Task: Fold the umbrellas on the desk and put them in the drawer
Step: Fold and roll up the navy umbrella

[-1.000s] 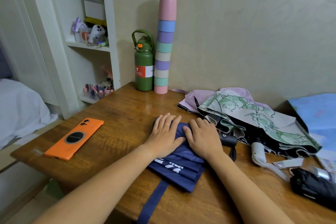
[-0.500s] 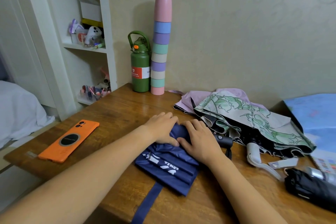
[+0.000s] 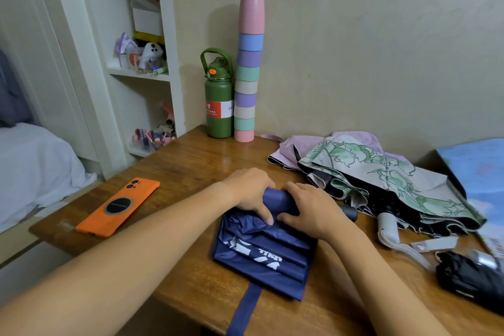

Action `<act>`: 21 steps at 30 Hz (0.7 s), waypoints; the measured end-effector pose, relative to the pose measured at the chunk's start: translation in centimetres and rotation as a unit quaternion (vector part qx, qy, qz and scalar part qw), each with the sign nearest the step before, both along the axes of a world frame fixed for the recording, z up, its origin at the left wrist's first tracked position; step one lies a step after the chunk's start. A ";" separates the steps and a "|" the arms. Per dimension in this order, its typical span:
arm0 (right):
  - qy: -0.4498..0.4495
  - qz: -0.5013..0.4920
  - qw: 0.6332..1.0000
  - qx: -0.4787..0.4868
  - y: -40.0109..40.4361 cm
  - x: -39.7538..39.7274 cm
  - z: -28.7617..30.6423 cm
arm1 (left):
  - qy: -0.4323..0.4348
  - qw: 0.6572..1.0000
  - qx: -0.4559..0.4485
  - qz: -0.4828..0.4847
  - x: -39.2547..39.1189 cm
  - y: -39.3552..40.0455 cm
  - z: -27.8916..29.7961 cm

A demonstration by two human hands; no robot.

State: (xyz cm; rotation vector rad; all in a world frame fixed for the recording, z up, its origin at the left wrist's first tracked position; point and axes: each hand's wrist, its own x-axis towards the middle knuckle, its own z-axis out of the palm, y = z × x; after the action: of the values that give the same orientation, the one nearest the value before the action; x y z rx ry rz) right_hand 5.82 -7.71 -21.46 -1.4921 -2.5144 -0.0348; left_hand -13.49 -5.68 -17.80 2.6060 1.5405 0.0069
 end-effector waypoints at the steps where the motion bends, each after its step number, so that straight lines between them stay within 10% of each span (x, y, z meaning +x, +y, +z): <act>1: 0.005 0.002 1.000 -0.015 -0.1 0.0 0.3 | -0.006 1.000 -0.004 -0.002 -0.1 -0.1 0.1; 21: -0.020 0.011 0.980 -0.196 -0.4 -0.3 8.6 | -0.011 0.993 -0.115 -0.016 0.0 -0.6 5.6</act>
State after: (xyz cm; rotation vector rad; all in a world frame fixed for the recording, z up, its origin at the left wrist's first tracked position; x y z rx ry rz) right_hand 5.49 -8.08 -12.84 -1.6082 -2.6824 0.4630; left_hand -13.45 -6.24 -12.15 2.4420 1.3999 -0.1369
